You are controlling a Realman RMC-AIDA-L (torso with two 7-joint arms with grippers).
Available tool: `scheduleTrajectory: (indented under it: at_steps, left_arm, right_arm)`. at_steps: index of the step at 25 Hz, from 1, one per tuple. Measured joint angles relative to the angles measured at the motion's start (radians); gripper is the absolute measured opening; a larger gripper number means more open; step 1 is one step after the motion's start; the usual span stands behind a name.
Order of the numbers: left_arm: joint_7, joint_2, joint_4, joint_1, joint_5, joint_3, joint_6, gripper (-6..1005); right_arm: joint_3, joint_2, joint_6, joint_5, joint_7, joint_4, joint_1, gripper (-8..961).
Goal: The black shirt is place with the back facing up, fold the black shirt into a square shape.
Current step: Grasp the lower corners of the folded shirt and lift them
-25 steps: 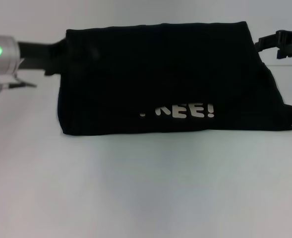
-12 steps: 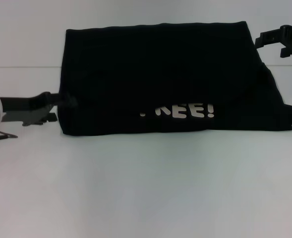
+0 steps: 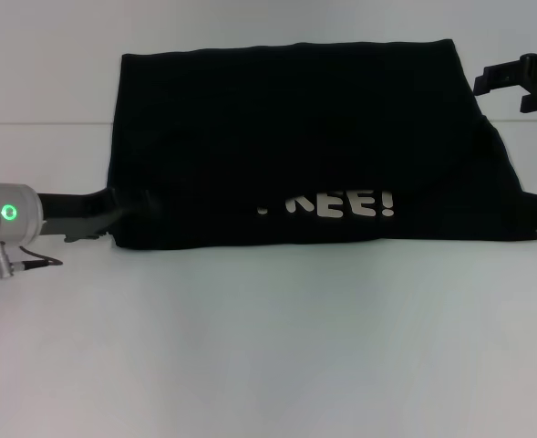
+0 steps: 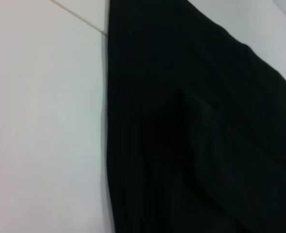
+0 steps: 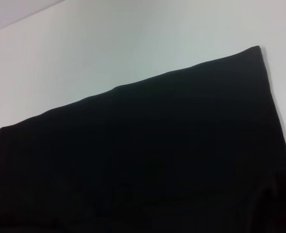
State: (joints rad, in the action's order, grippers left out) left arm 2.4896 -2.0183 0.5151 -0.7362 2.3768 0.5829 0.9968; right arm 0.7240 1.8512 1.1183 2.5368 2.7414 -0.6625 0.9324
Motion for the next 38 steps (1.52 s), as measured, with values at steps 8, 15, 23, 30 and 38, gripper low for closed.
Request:
scheduleTrajectory:
  at_steps: [8, 15, 23, 30, 38]
  left_arm:
    - [-0.001, -0.01, -0.015, -0.009, 0.002, 0.039, -0.034, 733]
    - [0.006, -0.014, -0.016, -0.013, 0.003, 0.071, -0.016, 684]
    - [0.022, -0.013, 0.001, -0.02, 0.007, 0.09, 0.012, 561]
    - [0.024, -0.011, 0.004, -0.018, 0.008, 0.085, 0.019, 262]
    - [-0.004, 0.012, 0.008, -0.029, 0.002, 0.009, 0.117, 47]
  right_arm:
    - [0.0, 0.0, -0.008, 0.001, 0.0, 0.0, -0.012, 897]
    - [-0.001, 0.0, -0.008, 0.001, 0.0, -0.001, -0.014, 896]
    - [-0.012, 0.0, 0.002, 0.0, 0.0, -0.008, -0.014, 896]
    - [-0.012, -0.002, 0.021, 0.0, -0.006, -0.011, -0.02, 895]
    - [-0.005, -0.02, 0.118, 0.01, -0.089, -0.012, -0.068, 895]
